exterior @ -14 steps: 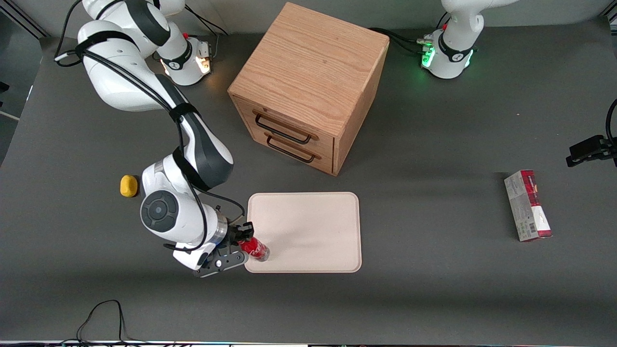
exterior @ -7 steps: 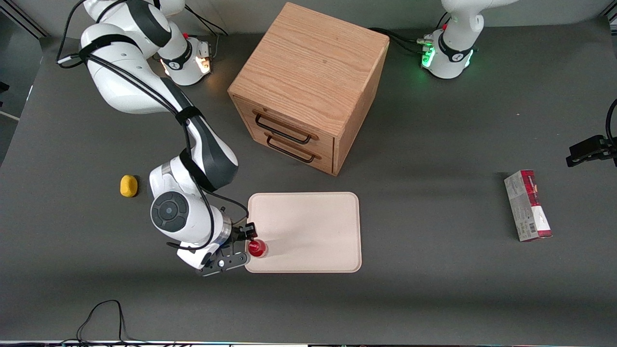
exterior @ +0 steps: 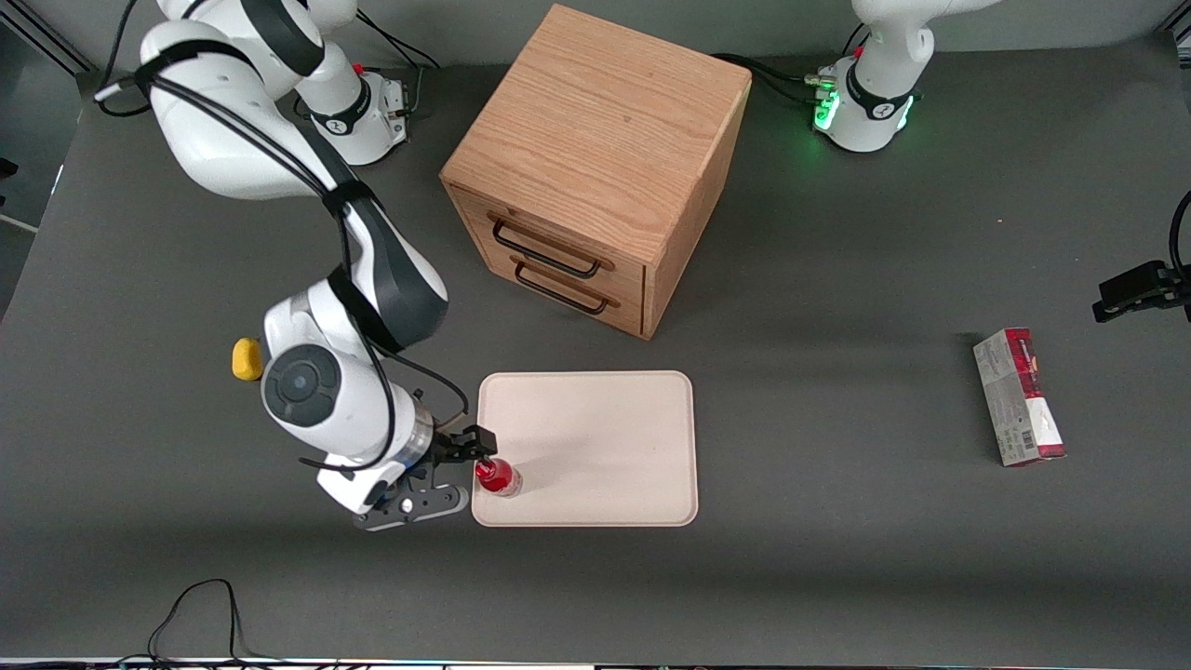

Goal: Place coke bottle on tray

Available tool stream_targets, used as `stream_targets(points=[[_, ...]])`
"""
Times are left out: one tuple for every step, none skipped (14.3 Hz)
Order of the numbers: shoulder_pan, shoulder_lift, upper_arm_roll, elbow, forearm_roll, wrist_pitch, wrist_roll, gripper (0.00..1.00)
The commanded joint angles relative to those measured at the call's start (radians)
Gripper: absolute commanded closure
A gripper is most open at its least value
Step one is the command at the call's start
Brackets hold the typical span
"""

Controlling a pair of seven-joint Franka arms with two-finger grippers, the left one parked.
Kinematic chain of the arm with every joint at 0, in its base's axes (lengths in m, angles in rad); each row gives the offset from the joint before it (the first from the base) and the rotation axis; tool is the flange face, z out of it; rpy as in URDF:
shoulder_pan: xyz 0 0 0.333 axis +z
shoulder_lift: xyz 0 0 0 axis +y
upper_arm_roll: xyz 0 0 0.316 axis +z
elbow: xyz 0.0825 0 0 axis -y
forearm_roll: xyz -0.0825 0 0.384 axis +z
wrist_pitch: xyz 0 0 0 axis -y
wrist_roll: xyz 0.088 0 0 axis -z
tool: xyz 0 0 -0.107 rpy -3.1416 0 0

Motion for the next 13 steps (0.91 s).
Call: stream_targets(points=[[-0.020, -0.171, -0.066, -0.113, 0.053, -0.130, 0.027, 0.00], [-0.020, -0.243, -0.134, -0.174, 0.114, -0.166, 0.008, 0.00], [-0.020, -0.330, -0.203, -0.277, 0.168, -0.165, -0.048, 0.00], [-0.020, -0.423, -0.281, -0.400, 0.215, -0.151, -0.125, 0.00], [-0.018, -0.511, -0.342, -0.503, 0.241, -0.131, -0.163, 0.00], [-0.017, -0.588, -0.375, -0.604, 0.242, -0.116, -0.173, 0.00], [-0.017, -0.660, -0.409, -0.687, 0.242, -0.097, -0.179, 0.00], [-0.017, -0.735, -0.448, -0.773, 0.243, -0.068, -0.180, 0.00], [-0.015, -0.813, -0.458, -0.850, 0.240, -0.045, -0.179, 0.00], [-0.015, -0.879, -0.461, -0.907, 0.236, -0.030, -0.165, 0.00], [-0.015, -0.927, -0.461, -0.935, 0.213, -0.031, -0.162, 0.00], [-0.014, -0.965, -0.458, -0.947, 0.164, -0.037, -0.158, 0.00], [-0.014, -0.987, -0.453, -0.947, 0.150, -0.047, -0.144, 0.00]])
